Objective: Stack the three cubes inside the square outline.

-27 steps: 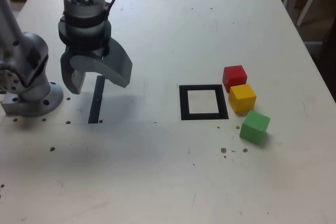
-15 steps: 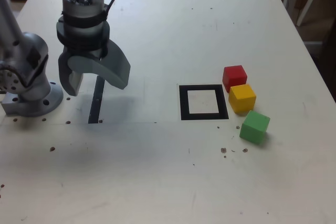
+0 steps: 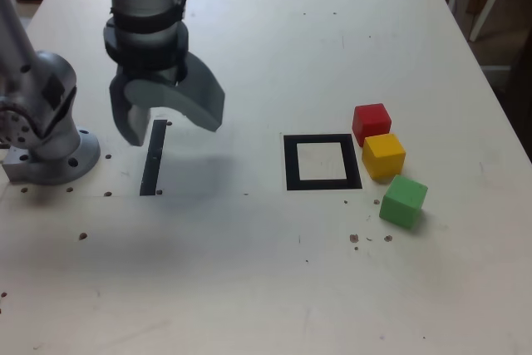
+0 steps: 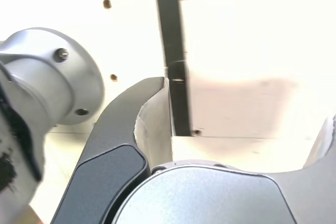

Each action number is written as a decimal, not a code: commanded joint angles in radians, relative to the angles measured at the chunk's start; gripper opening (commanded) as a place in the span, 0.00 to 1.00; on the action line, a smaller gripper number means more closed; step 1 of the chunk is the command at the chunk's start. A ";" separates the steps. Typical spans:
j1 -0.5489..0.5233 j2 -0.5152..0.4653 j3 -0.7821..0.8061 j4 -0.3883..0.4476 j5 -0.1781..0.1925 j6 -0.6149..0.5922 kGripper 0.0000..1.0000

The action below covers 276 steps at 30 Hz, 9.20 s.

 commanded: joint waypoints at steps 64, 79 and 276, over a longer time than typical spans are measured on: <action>0.202 0.842 -1.124 0.368 -0.030 0.028 0.85; 0.202 0.878 -1.164 0.378 -0.032 0.043 0.42; 0.037 0.749 -1.202 0.388 -0.037 0.018 0.29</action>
